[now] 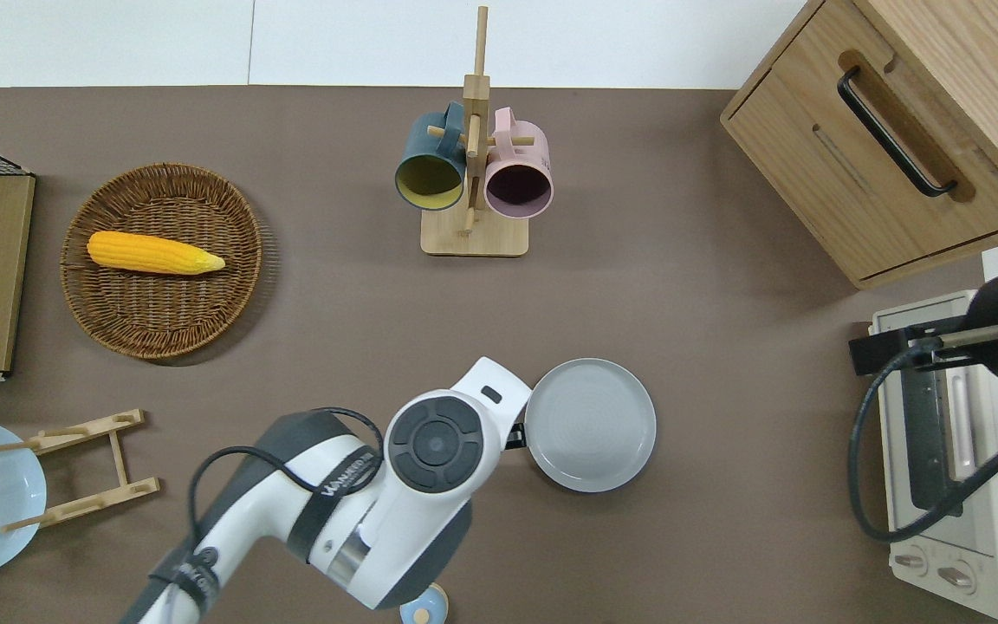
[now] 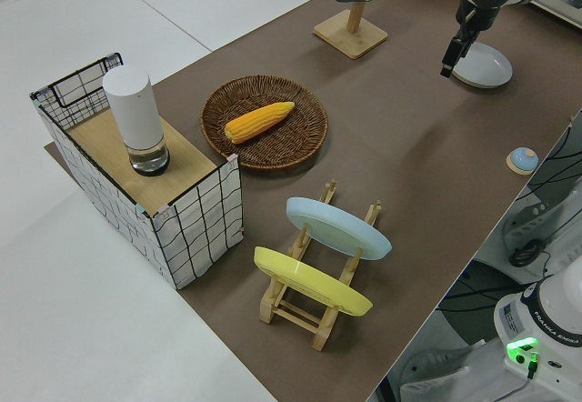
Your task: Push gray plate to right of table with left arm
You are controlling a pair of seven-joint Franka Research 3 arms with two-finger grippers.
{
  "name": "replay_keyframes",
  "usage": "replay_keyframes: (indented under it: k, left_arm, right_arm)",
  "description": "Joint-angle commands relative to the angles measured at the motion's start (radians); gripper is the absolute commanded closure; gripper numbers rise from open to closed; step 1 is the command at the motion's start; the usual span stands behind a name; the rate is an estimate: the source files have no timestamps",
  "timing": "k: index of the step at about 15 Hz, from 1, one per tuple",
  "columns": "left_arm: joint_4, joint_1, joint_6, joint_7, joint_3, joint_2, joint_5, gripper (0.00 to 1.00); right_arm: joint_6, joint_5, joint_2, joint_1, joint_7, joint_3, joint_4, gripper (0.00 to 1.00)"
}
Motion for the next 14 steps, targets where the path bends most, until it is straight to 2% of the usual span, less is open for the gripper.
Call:
replay_keyframes:
  k: [1,7,11,14]
  left_arm:
    - [-0.014,0.115,-0.065,0.163,0.01,-0.045,0.018,0.01]
    - [-0.002,0.25,-0.092,0.306,0.048,-0.084,0.019,0.01]
    - [0.039,0.264,-0.129,0.39,0.125,-0.099,0.019,0.01]
    - [0.118,0.267,-0.197,0.406,0.162,-0.099,0.019,0.01]
  right_arm:
    - [-0.001,0.002,-0.007,-0.007,-0.02,0.001,-0.004,0.005]
    - [-0.001,0.002,-0.007,-0.007,-0.02,0.001,-0.004,0.005]
    - [-0.001,0.002,-0.007,-0.007,-0.02,0.001,-0.004,0.005]
    - [-0.001,0.002,-0.007,-0.007,-0.02,0.003,-0.004,0.005]
